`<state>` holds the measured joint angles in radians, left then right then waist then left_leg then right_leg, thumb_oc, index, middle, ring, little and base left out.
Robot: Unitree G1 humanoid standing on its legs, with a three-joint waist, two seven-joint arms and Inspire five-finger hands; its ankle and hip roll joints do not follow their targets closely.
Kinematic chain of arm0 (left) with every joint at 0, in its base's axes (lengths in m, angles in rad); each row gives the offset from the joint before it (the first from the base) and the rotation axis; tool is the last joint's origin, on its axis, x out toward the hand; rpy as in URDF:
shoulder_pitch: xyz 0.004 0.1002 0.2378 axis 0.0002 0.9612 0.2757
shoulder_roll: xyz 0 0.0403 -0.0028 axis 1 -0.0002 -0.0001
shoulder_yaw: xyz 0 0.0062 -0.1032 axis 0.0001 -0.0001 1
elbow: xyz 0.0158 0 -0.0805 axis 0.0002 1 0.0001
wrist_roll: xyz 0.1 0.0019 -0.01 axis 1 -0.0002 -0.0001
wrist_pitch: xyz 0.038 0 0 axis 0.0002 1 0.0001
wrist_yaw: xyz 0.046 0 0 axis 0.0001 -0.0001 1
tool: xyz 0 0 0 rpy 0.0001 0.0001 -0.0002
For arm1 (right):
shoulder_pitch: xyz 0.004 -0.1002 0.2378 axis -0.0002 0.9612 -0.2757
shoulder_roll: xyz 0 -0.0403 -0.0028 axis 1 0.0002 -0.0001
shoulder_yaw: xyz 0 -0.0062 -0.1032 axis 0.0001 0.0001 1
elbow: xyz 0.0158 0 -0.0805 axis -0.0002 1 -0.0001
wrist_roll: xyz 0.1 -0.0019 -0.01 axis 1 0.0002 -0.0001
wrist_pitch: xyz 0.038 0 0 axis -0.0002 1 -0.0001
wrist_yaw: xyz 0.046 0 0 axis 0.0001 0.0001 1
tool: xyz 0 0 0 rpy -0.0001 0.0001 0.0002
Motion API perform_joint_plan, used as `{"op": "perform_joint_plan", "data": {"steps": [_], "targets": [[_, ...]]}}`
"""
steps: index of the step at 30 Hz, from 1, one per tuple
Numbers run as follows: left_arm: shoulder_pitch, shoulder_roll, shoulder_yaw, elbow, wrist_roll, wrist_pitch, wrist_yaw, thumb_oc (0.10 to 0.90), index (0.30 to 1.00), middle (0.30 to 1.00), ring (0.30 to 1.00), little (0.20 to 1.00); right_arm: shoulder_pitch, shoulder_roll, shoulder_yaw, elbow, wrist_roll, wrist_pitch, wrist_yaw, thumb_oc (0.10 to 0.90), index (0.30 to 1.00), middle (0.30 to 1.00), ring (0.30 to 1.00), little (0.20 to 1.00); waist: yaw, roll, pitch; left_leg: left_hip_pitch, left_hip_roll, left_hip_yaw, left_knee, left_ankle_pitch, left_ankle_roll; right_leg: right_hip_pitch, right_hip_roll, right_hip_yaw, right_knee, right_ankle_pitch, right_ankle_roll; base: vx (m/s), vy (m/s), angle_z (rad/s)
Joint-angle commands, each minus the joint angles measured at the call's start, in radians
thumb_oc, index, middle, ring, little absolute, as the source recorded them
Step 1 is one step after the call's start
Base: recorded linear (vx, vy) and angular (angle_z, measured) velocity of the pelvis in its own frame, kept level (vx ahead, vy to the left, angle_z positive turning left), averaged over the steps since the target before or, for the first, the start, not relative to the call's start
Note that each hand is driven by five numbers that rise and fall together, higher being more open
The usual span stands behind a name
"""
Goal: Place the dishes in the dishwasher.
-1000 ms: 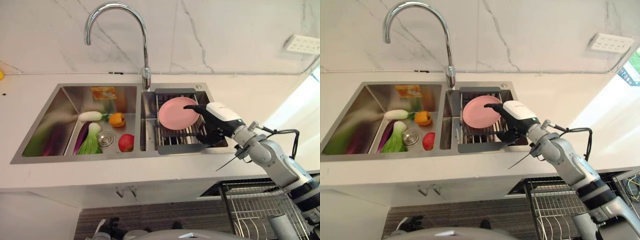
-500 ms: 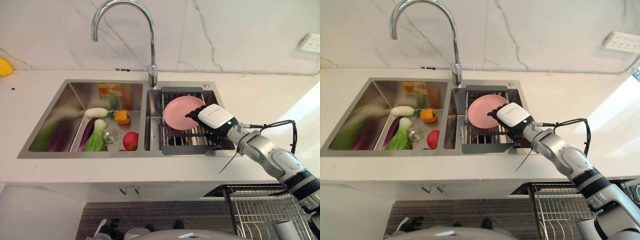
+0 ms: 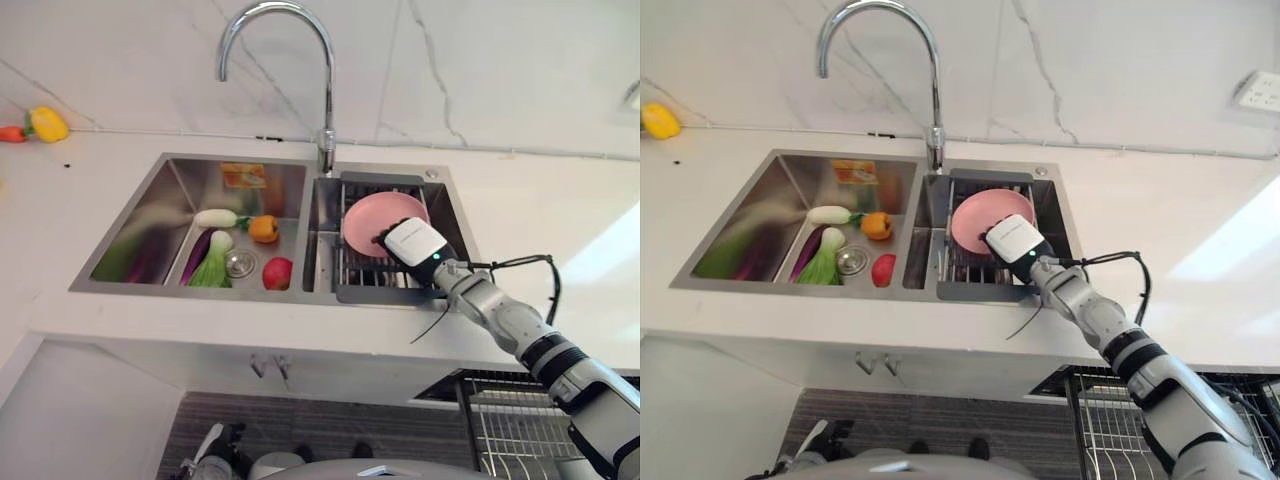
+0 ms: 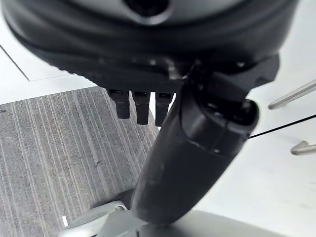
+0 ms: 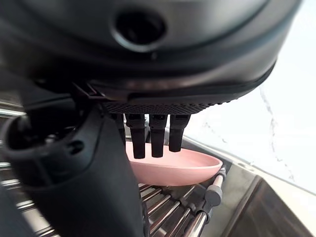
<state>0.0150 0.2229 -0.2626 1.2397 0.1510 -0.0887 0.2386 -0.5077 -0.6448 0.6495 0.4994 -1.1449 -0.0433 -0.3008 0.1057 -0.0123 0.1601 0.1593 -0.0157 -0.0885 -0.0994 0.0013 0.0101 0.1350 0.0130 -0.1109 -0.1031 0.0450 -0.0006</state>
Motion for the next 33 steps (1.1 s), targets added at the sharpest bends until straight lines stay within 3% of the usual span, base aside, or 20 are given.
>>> {"op": "perform_joint_plan", "data": {"steps": [1,12,13,15,19,20,24,25,26,27,29,31,33], "targets": [[-0.049,-0.02,-0.071,0.036,0.02,-0.038,0.048,0.8,0.9,0.9,0.9,0.9,-0.123,0.006,-0.048,-0.053,-0.047,0.113,-0.182,0.4,0.3,0.3,0.3,0.3,0.044,-0.031,-0.064,-0.051,0.063,-0.021,0.012,0.056,-0.095,0.061,-0.124,0.005,0.029,-0.028,0.144,-0.01,-0.014,0.31],[-0.044,-0.026,-0.045,0.073,0.055,-0.028,0.069,0.8,0.9,0.9,0.9,0.9,-0.064,-0.073,-0.202,-0.238,-0.008,0.125,-0.272,0.4,0.3,0.3,0.3,0.3,0.025,-0.031,-0.071,-0.045,0.065,-0.015,0.012,0.055,-0.094,0.059,-0.119,0.017,0.031,-0.027,0.141,0.0,-0.002,0.04],[-0.045,-0.026,-0.03,0.077,0.063,-0.026,0.072,0.8,0.9,0.9,0.9,0.9,-0.032,-0.099,-0.264,-0.315,0.002,0.124,-0.296,0.4,0.3,0.3,0.3,0.3,0.014,-0.032,-0.073,-0.042,0.067,-0.01,0.012,0.054,-0.093,0.055,-0.118,0.024,0.037,-0.029,0.14,-0.01,-0.003,-0.05],[-0.046,-0.025,-0.027,0.078,0.068,-0.023,0.074,0.8,0.9,0.9,0.9,0.9,-0.018,-0.113,-0.29,-0.348,0.003,0.125,-0.301,0.4,0.3,0.3,0.3,0.3,0.01,-0.032,-0.074,-0.042,0.068,-0.007,0.012,0.054,-0.093,0.053,-0.117,0.028,0.04,-0.03,0.139,0.0,0.0,0.0],[-0.047,-0.029,0.014,0.061,0.079,-0.02,0.073,0.8,0.9,0.9,0.9,0.9,0.142,-0.19,-0.546,-0.597,0.036,0.113,-0.347,0.4,0.3,0.3,0.3,0.3,-0.041,-0.03,-0.079,-0.034,0.069,0.003,0.012,0.05,-0.094,0.05,-0.107,0.048,0.036,-0.027,0.135,0.0,0.006,-0.09],[-0.047,-0.028,0.01,0.061,0.079,-0.019,0.072,0.8,0.9,0.9,0.9,0.9,0.154,-0.19,-0.558,-0.607,0.035,0.112,-0.342,0.4,0.3,0.3,0.3,0.3,-0.037,-0.031,-0.08,-0.034,0.07,0.002,0.012,0.05,-0.094,0.05,-0.107,0.047,0.036,-0.027,0.135,0.0,0.0,0.0],[-0.041,-0.029,0.041,0.047,0.095,-0.014,0.066,0.8,0.9,0.9,0.9,0.9,0.383,-0.177,-0.826,-0.778,0.094,0.099,-0.384,0.4,0.3,0.3,0.3,0.3,-0.081,-0.03,-0.078,-0.032,0.071,0.018,0.012,0.045,-0.089,0.034,-0.102,0.084,0.033,-0.023,0.135,-0.01,0.004,-0.06],[-0.041,-0.029,0.041,0.047,0.095,-0.014,0.066,0.8,0.9,0.9,0.9,0.9,0.383,-0.177,-0.826,-0.778,0.094,0.099,-0.384,0.4,0.3,0.3,0.3,0.3,-0.081,-0.03,-0.078,-0.032,0.071,0.018,0.012,0.045,-0.089,0.034,-0.102,0.084,0.033,-0.023,0.135,0.0,0.021,-0.14],[-0.036,-0.033,0.054,0.041,0.11,-0.015,0.06,0.8,0.9,0.9,0.9,0.9,0.494,-0.151,-0.949,-0.842,0.121,0.09,-0.397,0.4,0.3,0.3,0.3,0.3,-0.106,-0.028,-0.075,-0.031,0.071,0.03,0.012,0.04,-0.084,0.022,-0.101,0.107,0.037,-0.022,0.136,0.0,0.021,-0.36],[-0.034,-0.035,0.062,0.039,0.122,-0.016,0.054,0.8,0.9,0.9,0.9,0.9,0.553,-0.148,-1.004,-0.848,0.131,0.09,-0.393,0.4,0.3,0.3,0.3,0.3,-0.125,-0.029,-0.072,-0.03,0.069,0.039,0.012,0.037,-0.082,0.017,-0.101,0.116,0.038,-0.02,0.137,0.01,0.032,-0.39],[-0.032,-0.035,0.06,0.036,0.127,-0.018,0.052,0.8,0.9,0.9,0.9,0.9,0.597,-0.129,-1.053,-0.875,0.142,0.086,-0.399,0.4,0.3,0.3,0.3,0.3,-0.129,-0.026,-0.072,-0.029,0.068,0.046,0.012,0.035,-0.081,0.014,-0.102,0.124,0.039,-0.02,0.138,0.01,0.025,-0.25],[-0.017,-0.038,0.08,0.02,0.137,-0.027,0.047,0.8,0.9,0.9,0.9,0.9,0.715,-0.086,-1.152,-0.902,0.159,0.088,-0.399,0.4,0.3,0.3,0.3,0.3,-0.18,-0.023,-0.052,-0.023,0.066,0.081,0.012,0.022,-0.069,-0.016,-0.098,0.168,0.046,-0.01,0.145,-0.04,0.036,-0.47],[-0.012,-0.038,0.085,0.016,0.136,-0.029,0.047,0.8,0.9,0.9,0.9,0.9,0.734,-0.065,-1.171,-0.915,0.156,0.094,-0.401,0.4,0.3,0.3,0.3,0.3,-0.182,-0.021,-0.046,-0.024,0.067,0.097,0.014,0.02,-0.067,-0.032,-0.095,0.19,0.05,-0.006,0.146,-0.04,0.022,-0.32]]}}
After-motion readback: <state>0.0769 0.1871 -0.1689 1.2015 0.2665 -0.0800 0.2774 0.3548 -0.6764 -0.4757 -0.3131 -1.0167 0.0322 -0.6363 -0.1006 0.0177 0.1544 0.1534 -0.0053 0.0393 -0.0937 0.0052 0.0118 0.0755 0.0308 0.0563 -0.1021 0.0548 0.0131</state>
